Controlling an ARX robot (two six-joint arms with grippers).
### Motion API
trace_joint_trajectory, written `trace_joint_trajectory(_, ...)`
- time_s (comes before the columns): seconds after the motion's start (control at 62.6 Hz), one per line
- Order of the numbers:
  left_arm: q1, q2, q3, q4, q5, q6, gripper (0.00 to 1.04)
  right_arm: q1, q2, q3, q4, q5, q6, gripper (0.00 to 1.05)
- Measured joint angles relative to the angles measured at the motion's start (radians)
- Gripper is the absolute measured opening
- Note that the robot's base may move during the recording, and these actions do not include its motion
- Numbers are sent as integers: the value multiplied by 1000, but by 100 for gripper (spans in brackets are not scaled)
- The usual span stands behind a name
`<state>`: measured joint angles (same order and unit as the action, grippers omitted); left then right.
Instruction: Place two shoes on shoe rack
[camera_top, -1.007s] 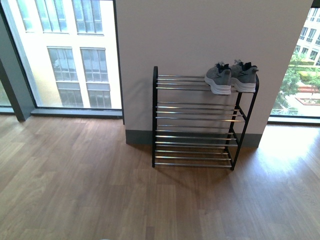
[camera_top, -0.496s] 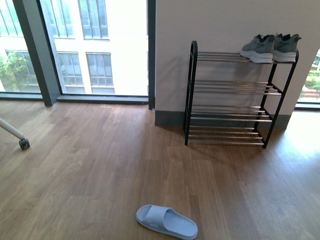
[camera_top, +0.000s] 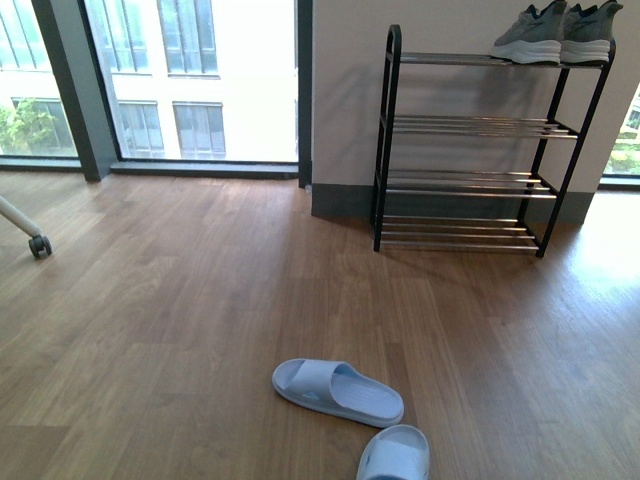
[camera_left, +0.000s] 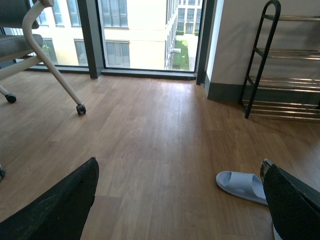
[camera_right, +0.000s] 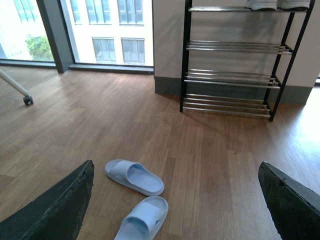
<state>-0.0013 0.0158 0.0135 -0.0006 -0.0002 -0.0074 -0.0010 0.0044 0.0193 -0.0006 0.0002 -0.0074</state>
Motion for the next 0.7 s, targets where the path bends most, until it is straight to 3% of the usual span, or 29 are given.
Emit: trace_joint_trajectory(0.703,0,0,0,0,0,0,95,0,0,0,0,0,0,95)
